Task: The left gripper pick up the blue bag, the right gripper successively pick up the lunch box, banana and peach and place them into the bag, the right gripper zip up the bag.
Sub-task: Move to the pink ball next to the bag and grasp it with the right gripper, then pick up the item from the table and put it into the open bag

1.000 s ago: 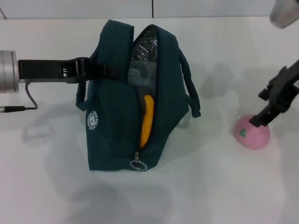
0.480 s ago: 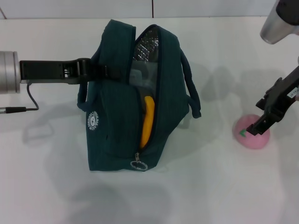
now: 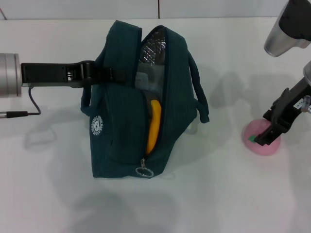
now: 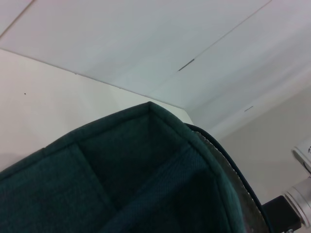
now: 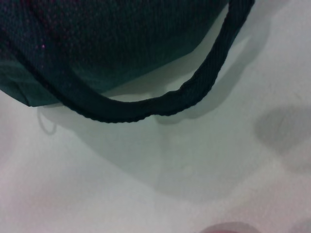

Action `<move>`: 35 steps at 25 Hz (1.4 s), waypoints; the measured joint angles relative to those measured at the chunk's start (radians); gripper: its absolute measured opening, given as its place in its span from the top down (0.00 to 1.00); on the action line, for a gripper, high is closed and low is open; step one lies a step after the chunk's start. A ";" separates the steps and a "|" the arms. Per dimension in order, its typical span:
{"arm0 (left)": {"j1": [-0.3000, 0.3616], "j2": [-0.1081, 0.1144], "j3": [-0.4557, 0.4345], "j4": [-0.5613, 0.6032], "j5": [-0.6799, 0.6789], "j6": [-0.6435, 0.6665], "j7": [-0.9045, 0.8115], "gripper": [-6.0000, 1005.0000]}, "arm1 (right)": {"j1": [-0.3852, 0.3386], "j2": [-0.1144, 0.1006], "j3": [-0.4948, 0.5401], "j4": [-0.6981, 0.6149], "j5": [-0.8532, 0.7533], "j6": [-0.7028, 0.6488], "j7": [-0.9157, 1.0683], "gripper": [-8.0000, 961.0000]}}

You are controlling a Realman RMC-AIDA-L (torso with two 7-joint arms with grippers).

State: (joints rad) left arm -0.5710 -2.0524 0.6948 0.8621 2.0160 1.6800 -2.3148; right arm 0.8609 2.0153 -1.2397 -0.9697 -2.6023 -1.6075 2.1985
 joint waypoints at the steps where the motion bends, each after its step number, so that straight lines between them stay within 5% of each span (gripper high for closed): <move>1: 0.000 0.000 0.000 0.000 0.000 0.000 0.000 0.96 | 0.000 0.000 -0.001 0.002 0.000 0.002 0.001 0.17; 14: -0.004 0.000 0.000 0.000 0.000 0.003 0.000 0.96 | 0.009 0.005 -0.006 0.010 -0.001 0.000 0.009 0.22; 25: -0.001 0.001 0.000 0.000 -0.005 0.003 0.000 0.96 | -0.007 -0.001 0.020 -0.048 0.002 -0.021 0.008 0.68; 31: 0.000 0.002 0.000 0.000 -0.006 0.005 0.000 0.96 | -0.046 -0.007 0.234 -0.245 0.054 -0.088 0.002 0.74; 35: -0.001 0.002 0.000 0.000 -0.006 0.006 -0.001 0.96 | -0.086 -0.026 0.370 -0.316 0.287 -0.102 -0.042 0.76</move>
State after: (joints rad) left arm -0.5715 -2.0508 0.6949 0.8621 2.0100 1.6858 -2.3158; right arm 0.7754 1.9895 -0.8700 -1.2855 -2.3149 -1.7094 2.1561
